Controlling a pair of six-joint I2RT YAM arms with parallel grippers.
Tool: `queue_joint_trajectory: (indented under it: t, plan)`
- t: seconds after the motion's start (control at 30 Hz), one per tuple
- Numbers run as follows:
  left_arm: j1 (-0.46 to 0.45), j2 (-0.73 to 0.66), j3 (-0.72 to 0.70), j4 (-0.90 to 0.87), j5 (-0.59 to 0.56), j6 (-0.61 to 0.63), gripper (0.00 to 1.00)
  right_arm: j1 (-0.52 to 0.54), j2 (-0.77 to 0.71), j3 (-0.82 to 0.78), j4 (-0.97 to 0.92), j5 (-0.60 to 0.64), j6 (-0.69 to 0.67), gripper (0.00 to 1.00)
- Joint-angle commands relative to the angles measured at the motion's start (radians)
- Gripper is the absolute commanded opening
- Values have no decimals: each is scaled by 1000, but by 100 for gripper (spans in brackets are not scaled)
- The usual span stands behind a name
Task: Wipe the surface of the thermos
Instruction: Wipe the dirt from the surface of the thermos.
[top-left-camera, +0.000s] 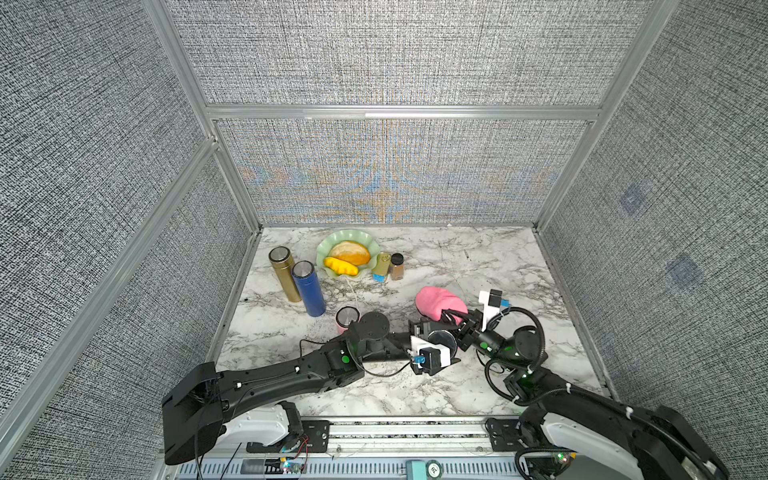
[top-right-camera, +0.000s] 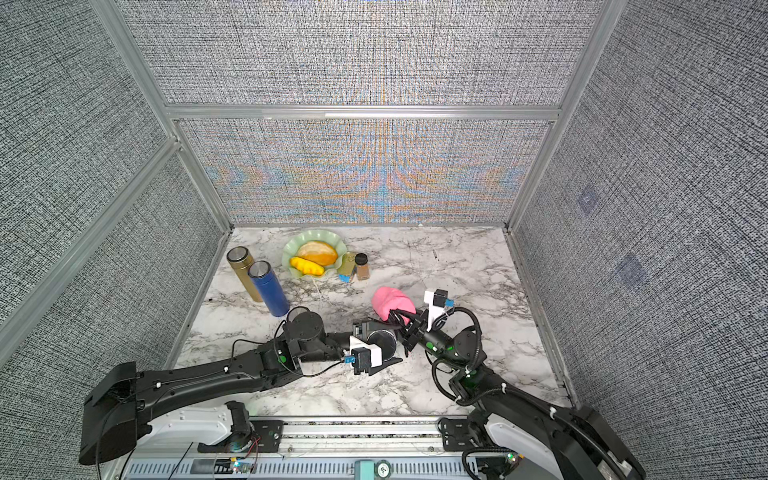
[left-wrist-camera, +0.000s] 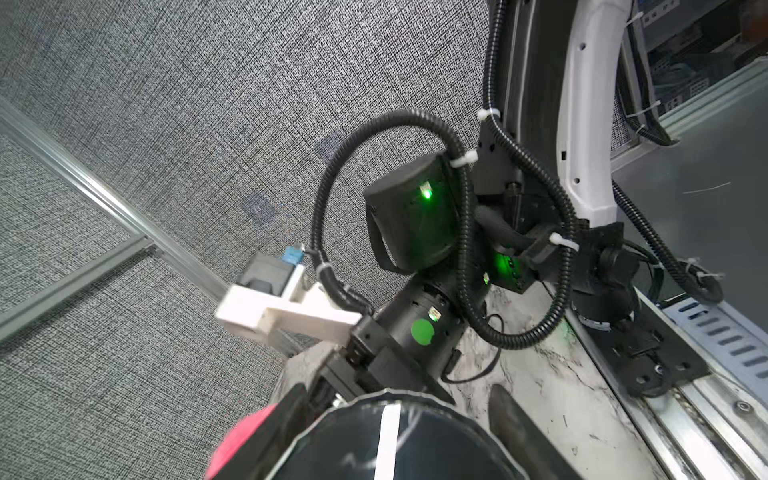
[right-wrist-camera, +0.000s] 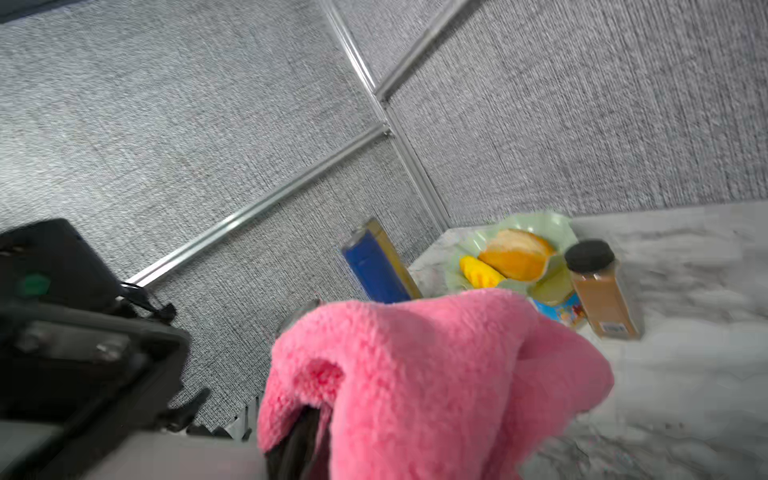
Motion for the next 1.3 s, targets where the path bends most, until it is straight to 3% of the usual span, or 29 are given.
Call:
queue_joint_trajectory:
  t: [0.0, 0.13, 0.37, 0.67, 1.0, 1.27]
  plan:
    - [1, -2, 14, 53, 35, 37, 0, 3, -52, 61, -182, -46, -51, 0]
    - [1, 3, 18, 41, 39, 47, 0, 5, -2, 13, -122, -47, -39, 0]
    - [0, 8, 28, -3, 65, 74, 0, -27, 187, -96, 143, -88, -2, 0]
    - [1, 16, 38, -30, 71, 94, 0, -18, -87, 114, -247, -156, -88, 0]
    - [1, 17, 44, -55, 97, 102, 0, -26, 132, -66, 80, -129, -12, 0]
    - [1, 20, 47, -69, 111, 115, 0, -14, -27, 121, -195, -200, -89, 0]
